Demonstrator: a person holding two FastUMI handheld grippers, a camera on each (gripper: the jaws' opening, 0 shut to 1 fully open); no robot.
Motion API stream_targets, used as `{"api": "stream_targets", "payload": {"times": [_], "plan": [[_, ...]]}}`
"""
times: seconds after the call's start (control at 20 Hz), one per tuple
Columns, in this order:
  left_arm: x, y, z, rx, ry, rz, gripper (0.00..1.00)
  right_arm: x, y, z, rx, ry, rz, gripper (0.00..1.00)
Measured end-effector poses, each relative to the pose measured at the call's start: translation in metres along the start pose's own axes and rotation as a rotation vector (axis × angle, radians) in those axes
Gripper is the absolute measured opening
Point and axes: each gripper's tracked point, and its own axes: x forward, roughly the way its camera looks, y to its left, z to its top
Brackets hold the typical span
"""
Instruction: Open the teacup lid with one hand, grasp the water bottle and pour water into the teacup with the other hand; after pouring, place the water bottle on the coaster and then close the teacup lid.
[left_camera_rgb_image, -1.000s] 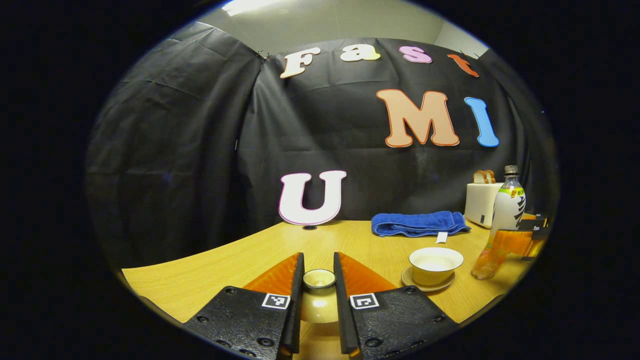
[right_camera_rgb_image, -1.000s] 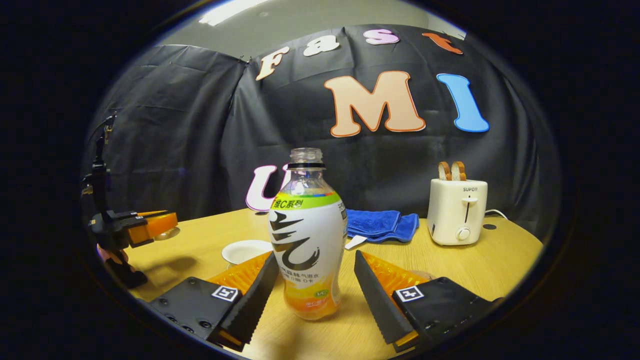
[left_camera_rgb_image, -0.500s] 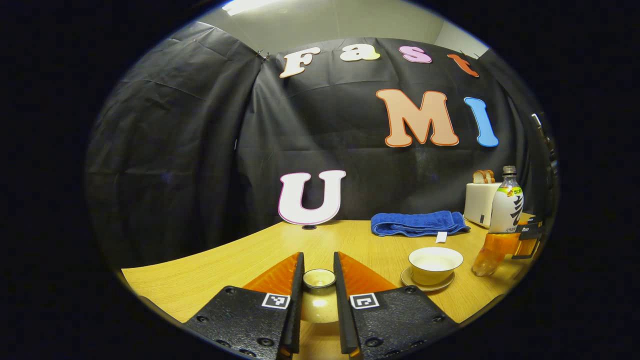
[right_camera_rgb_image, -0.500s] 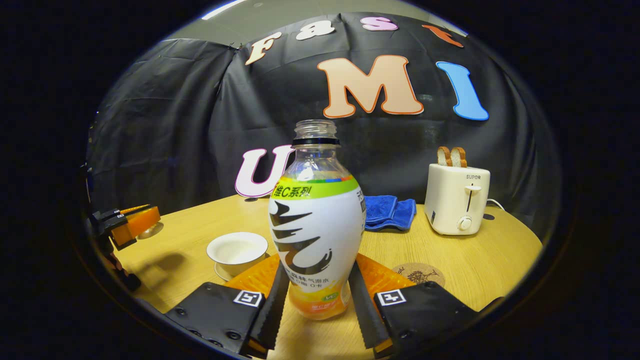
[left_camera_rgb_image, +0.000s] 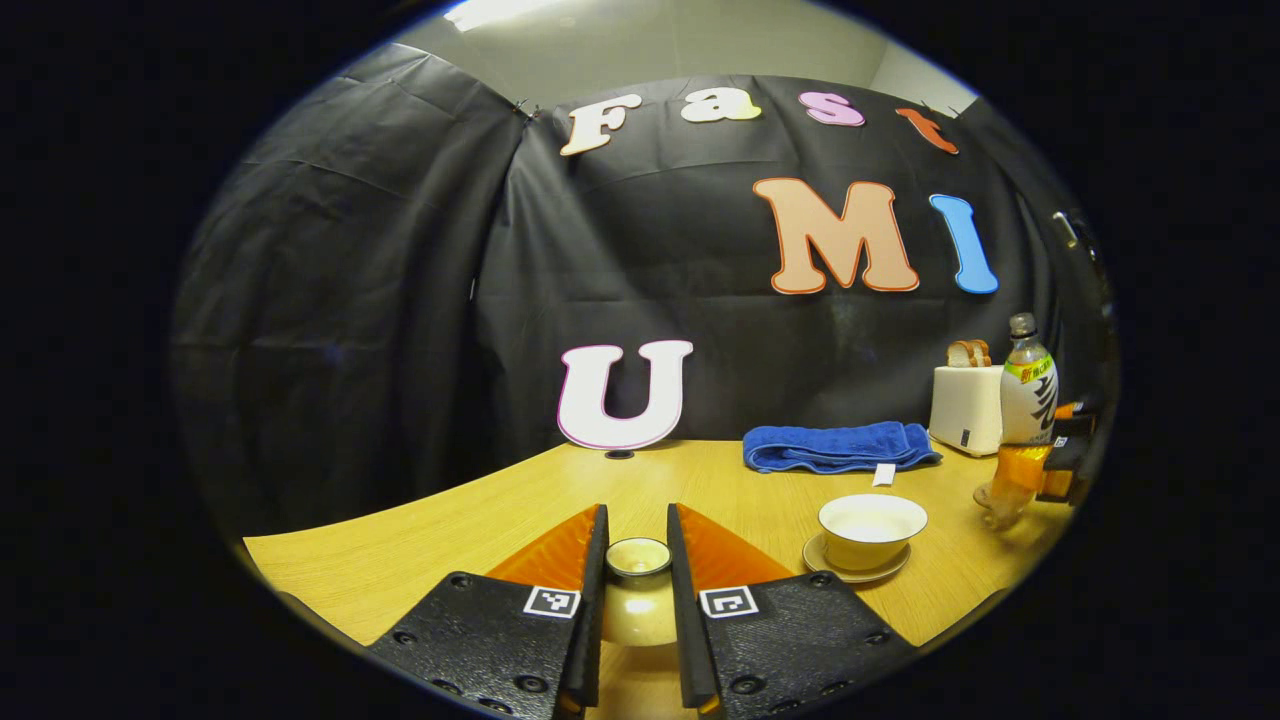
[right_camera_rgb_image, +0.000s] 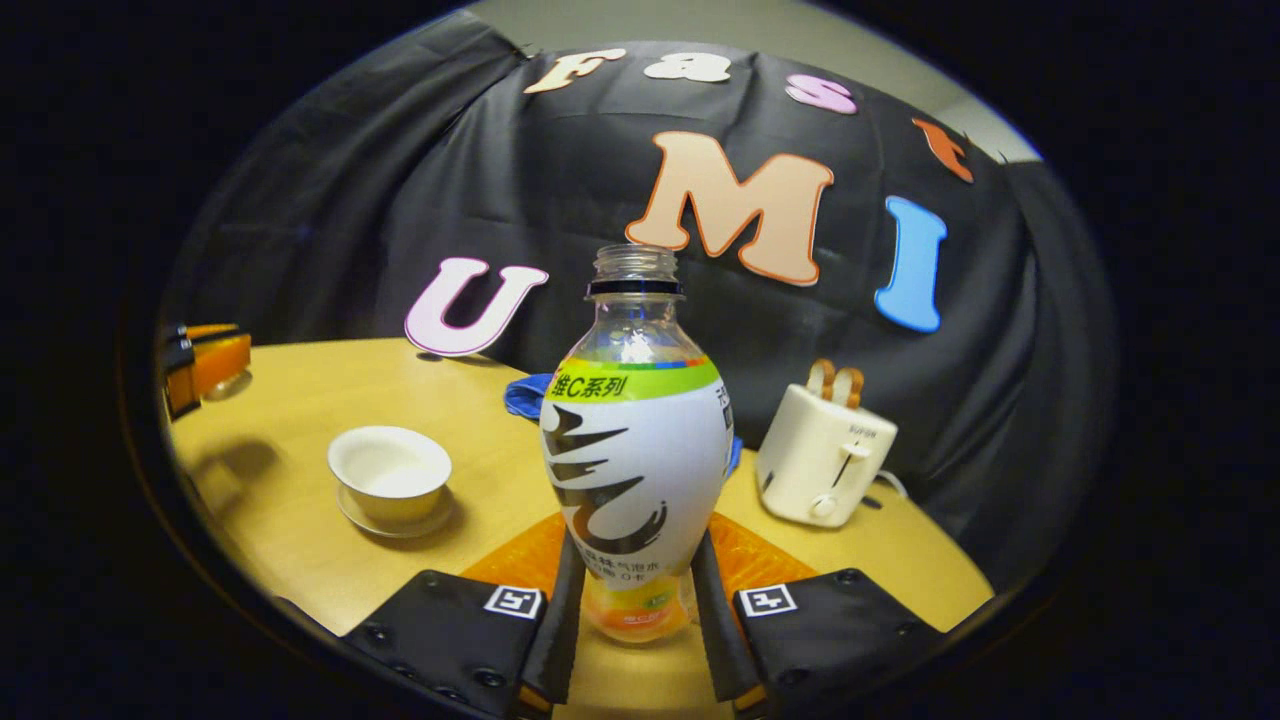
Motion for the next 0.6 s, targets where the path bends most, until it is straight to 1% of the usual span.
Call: {"api": "stream_targets", "payload": {"times": [0.3, 0.4, 0.5, 0.6], "plan": [[0.000, 0.000, 0.000, 0.000, 0.001, 0.003, 0.29, 0.008, -0.021, 0.016, -0.452, -0.016, -0.109, 0.57], [0.000, 0.001, 0.000, -0.002, 0.000, 0.005, 0.29, 0.010, -0.016, 0.024, -0.617, -0.051, -0.136, 0.56], [0.000, 0.001, 0.000, -0.001, 0.001, 0.007, 0.29, 0.011, -0.007, 0.024, -0.743, -0.081, -0.143, 0.55], [0.000, 0.001, 0.000, -0.001, 0.001, 0.009, 0.29, 0.007, 0.000, 0.024, -0.829, -0.100, -0.137, 0.56]]}}
